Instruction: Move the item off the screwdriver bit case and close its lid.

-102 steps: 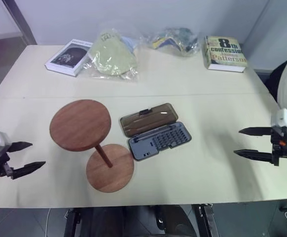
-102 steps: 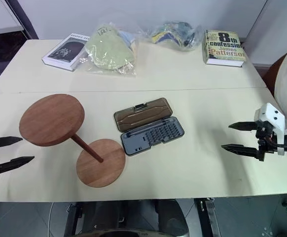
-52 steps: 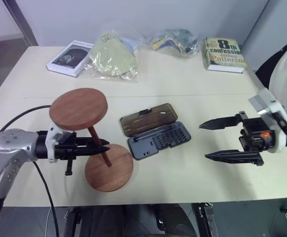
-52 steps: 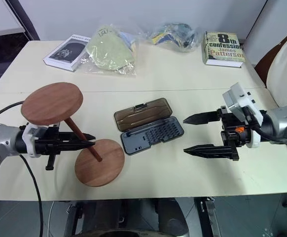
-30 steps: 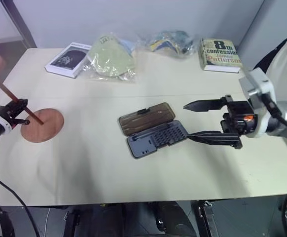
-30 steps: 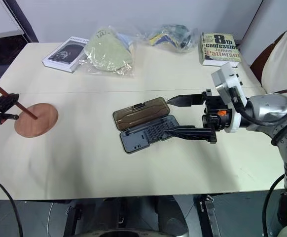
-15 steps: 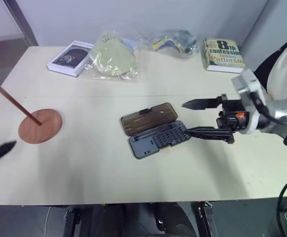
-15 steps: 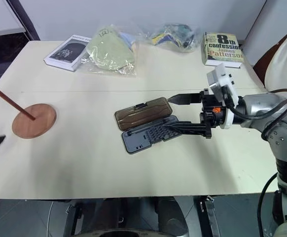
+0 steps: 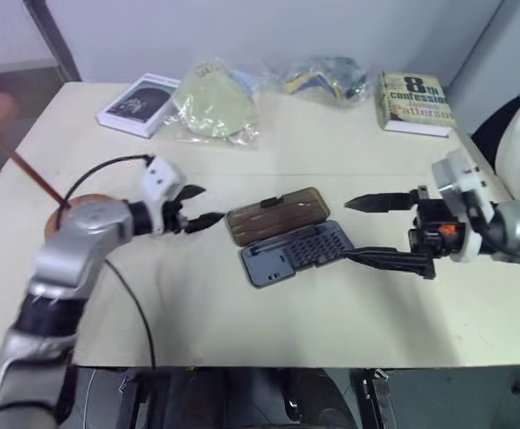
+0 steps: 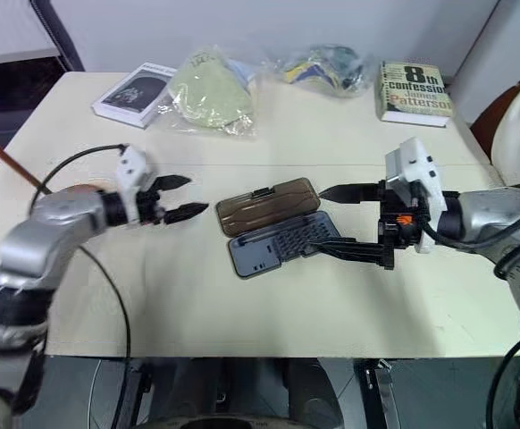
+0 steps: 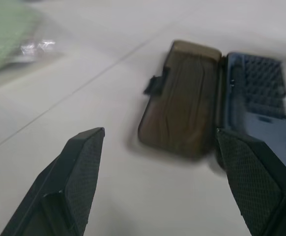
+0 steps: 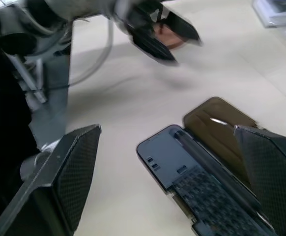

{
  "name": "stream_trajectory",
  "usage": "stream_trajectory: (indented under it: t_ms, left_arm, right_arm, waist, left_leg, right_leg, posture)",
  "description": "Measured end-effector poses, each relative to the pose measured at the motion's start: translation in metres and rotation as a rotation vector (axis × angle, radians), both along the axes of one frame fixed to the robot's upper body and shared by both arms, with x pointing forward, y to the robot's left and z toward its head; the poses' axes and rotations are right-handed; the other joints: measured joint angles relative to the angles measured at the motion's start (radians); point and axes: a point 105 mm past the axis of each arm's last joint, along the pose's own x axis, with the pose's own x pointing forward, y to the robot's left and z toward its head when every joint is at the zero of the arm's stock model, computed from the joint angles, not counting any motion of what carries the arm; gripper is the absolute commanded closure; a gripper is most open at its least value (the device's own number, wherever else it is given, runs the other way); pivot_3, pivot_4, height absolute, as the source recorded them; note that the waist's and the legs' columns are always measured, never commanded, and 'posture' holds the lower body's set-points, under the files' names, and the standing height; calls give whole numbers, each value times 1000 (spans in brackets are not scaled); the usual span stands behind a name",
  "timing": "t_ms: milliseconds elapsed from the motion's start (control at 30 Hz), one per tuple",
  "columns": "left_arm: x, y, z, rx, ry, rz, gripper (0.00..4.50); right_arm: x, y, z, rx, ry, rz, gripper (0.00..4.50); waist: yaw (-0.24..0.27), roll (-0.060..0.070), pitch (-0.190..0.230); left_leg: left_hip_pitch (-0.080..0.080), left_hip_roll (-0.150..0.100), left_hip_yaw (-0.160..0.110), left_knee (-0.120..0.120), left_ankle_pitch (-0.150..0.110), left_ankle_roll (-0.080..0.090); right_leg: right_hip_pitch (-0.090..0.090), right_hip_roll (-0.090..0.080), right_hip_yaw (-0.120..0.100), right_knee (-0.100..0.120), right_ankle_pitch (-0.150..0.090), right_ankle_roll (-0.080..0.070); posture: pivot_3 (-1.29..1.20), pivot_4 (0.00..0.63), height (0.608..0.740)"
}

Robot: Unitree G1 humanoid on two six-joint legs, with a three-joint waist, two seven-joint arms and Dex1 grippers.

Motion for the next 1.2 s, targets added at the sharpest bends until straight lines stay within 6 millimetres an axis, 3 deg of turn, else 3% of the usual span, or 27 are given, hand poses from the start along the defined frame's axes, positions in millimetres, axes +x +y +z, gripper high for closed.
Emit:
stream_trajectory:
  t_ms: [200, 400, 500, 667, 700, 867, 1067, 1200]
  left_arm:
    - [39, -24, -20, 85, 61, -79, 705]
    - [50, -38, -36, 133, 122, -164, 705]
    - [53, -43, -43, 167, 120, -180, 1537]
    - [49, -51, -55, 212, 118, -248, 4177]
    - [49, -50, -54, 218, 107, -251, 4463]
    - [43, -45, -52, 262, 77, -335, 4463]
    - [11, -33, -61, 307, 92, -572, 4463]
    - [0, -23, -61, 344, 92, -632, 4463]
  right_arm:
    - [-15, -6, 1, 10, -17, -92, 0]
    - [-22, -12, 5, 25, -42, -187, 0]
    - [-25, -13, 3, 28, -39, -213, 0]
    - [-30, -11, 3, 33, -43, -230, 0]
    - [-30, -11, 3, 37, -39, -231, 0]
    - [-33, -14, 4, 39, -37, -243, 0]
    - [-42, -10, -1, 2, 15, -176, 0]
    - [-47, -9, -3, -27, 38, -122, 0]
  waist:
    - [7, 0, 0]
    - [6, -1, 1]
    - [7, -1, 1]
    - [7, -2, 1]
    - [7, -2, 1]
    - [6, -2, 1]
    - [7, -2, 1]
    - [8, -2, 1]
  left_leg:
    - [-1, -1, 0, 0, -1, 1]
    - [-2, -1, 0, 1, -1, 1]
    - [-1, -1, 0, 1, -1, 1]
    - [-1, -1, 0, 1, -1, 1]
    - [-1, -1, 0, 1, -1, 1]
    - [-1, -1, -1, 1, -1, 1]
    - [-1, 0, -1, 0, -1, 1]
    - [-1, 0, -1, 1, -1, 1]
  right_leg:
    - [0, 1, 0, 0, -1, 0]
    - [0, 0, 0, 0, -1, 0]
    - [0, 0, 0, 0, -1, 0]
    - [0, 0, 0, 0, -1, 1]
    - [0, 0, 1, 1, -1, 1]
    - [0, 0, 0, 1, -2, 1]
    - [0, 0, 0, 1, -2, 1]
    - [0, 0, 0, 1, -2, 1]
  posture:
    - [0, 150, 737]
    - [0, 150, 737]
    - [0, 150, 737]
    - [0, 150, 737]
    - [0, 150, 737]
    - [0, 150, 737]
    - [0, 150, 737]
    - [0, 150, 737]
